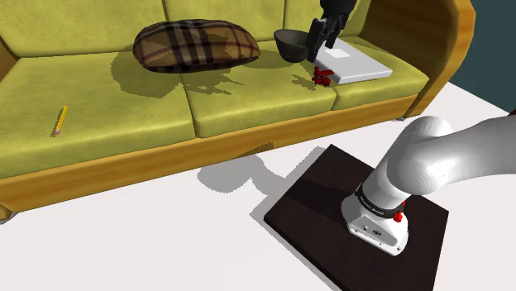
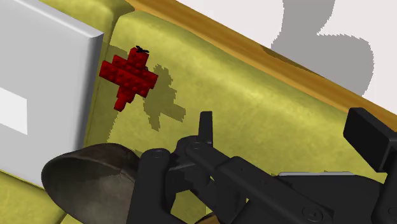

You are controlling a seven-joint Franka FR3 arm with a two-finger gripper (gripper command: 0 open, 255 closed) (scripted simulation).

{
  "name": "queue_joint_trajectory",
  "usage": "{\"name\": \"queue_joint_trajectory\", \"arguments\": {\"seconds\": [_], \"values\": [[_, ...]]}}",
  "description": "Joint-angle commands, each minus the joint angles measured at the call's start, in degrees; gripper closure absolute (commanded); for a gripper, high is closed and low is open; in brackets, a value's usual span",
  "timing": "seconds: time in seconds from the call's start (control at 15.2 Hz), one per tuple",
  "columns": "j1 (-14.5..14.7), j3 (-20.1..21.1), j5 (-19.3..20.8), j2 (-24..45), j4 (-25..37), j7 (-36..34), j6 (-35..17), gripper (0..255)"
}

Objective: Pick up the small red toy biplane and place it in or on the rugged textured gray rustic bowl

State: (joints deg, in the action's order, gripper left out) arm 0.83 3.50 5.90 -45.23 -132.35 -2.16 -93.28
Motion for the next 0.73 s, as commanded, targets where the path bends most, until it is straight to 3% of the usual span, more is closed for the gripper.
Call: {"name": "queue_joint_trajectory", "arguments": {"seconds": [0.0, 0.66], "values": [[0.00, 0.00, 0.00, 0.00, 0.00, 0.00, 0.00, 0], [-3.12, -14.03, 5.01, 3.23, -6.77, 13.42, -11.28, 0]]}}
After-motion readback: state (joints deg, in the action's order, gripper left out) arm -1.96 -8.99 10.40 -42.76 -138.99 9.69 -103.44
